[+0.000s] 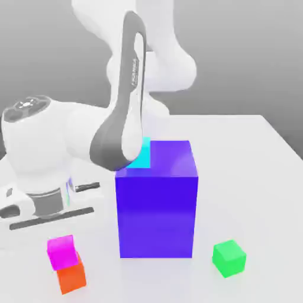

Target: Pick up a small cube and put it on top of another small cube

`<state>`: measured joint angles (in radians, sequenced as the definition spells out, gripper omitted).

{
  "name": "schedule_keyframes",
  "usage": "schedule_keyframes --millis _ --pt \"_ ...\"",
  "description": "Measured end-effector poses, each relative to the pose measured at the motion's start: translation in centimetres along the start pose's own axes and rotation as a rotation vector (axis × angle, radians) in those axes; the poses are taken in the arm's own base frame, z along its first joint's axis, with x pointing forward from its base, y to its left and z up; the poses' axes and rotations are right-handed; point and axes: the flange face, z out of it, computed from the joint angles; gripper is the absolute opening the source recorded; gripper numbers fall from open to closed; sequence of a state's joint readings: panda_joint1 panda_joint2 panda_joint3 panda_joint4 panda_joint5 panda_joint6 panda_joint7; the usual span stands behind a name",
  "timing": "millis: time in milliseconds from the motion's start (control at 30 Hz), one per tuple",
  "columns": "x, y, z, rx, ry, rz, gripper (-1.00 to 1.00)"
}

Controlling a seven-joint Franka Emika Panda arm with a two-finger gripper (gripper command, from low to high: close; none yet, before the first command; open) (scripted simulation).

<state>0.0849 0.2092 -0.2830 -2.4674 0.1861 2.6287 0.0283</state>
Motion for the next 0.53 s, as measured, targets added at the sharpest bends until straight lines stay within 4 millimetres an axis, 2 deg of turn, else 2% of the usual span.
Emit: schedule_keyframes --millis 100,167,233,300,400,433,533 --pt "-2.9 -6.9 -0.5 -0.005 -0.003 -0.098 -1.0" --pt "-5.5 -11.2 -0.9 -0.011 -0.001 -0.166 -1.0" --pt "-9.5 -16.3 -1.3 -0.019 0.006 -0.264 -1.0" --pt "-14.5 -21.8 -0.4 -0.03 0.022 -0.377 -1.0" --pt "-15.7 -22.7 2.8 -0.033 0.03 -0.387 -1.0" --pt "-15.7 -22.7 3.9 -0.033 0.031 -0.387 1.0" --pt "-15.7 -22.7 3.9 -0.033 0.031 -0.387 1.0"
